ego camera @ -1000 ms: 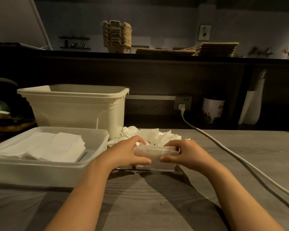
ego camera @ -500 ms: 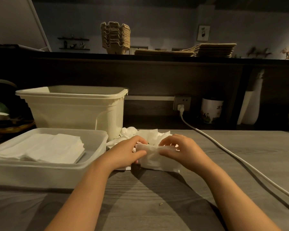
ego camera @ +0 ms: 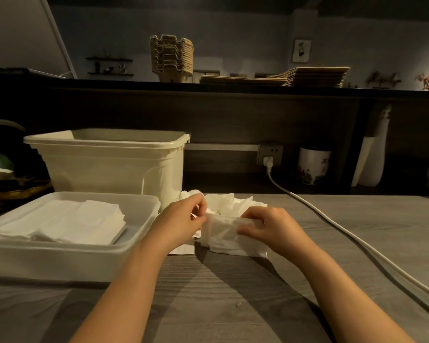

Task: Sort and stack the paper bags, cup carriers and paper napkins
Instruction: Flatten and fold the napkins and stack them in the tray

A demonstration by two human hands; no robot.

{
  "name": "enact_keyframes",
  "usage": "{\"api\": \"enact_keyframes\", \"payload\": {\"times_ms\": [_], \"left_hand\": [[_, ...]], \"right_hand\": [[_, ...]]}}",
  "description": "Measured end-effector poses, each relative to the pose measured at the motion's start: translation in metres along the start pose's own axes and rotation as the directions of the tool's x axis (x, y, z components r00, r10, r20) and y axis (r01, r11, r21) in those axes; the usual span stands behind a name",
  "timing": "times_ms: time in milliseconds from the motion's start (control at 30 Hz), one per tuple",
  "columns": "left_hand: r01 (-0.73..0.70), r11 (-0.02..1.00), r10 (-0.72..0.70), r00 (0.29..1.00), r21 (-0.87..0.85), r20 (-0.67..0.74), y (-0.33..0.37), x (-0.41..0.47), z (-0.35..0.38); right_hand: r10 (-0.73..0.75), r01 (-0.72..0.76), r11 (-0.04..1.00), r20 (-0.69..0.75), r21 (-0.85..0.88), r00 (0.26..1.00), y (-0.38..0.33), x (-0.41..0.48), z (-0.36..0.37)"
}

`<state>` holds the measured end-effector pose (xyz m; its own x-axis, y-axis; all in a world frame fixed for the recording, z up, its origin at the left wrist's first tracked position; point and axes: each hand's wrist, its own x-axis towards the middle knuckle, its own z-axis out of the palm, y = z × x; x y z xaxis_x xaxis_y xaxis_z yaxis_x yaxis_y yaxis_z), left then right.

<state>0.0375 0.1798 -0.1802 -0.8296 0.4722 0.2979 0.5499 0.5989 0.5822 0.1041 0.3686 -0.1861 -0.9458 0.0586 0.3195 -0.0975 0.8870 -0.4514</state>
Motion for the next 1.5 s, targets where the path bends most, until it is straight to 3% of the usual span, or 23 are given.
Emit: {"api": "enact_keyframes", "payload": {"times_ms": [333, 533, 800, 1000, 1367, 1500], "left_hand": [[0.007, 0.998, -0.007, 1.0, -0.068, 0.003, 0.0006, -0.0002, -0.0004], [-0.005, 0.997, 0.013, 0.995, -0.077, 0.098, 0.0008, -0.0006, 0.0004], [-0.012, 0.996, 0.023, 0.993, -0.091, 0.116, 0.0071, -0.0017, 0.0009], [-0.039, 0.999, 0.04, 0.999, -0.038, 0.024, 0.0048, -0.0022, 0.0001], [0.016, 0.997, -0.012, 0.998, 0.071, -0.061, 0.0001, -0.0002, -0.0012], [0.012, 1.0, -0.012, 1.0, 0.028, -0.002, -0.0016, 0.0004, -0.0003]], "right_hand": [[-0.008, 0.008, 1.0, 0.004, 0.003, 1.0, -0.0002, -0.0003, -0.0004], [-0.018, 0.018, 1.0, 0.0, -0.001, 1.0, -0.001, -0.0003, -0.0005], [-0.01, 0.01, 1.0, -0.009, 0.0, 1.0, -0.0002, -0.0003, -0.0014], [-0.043, 0.04, 0.994, 0.023, 0.097, 0.999, -0.0041, -0.0027, -0.001], [-0.037, 0.035, 0.998, 0.025, 0.058, 0.999, -0.0003, -0.0017, 0.0013], [-0.056, 0.055, 0.998, 0.02, 0.013, 0.998, 0.0008, -0.0008, 0.0018]]}}
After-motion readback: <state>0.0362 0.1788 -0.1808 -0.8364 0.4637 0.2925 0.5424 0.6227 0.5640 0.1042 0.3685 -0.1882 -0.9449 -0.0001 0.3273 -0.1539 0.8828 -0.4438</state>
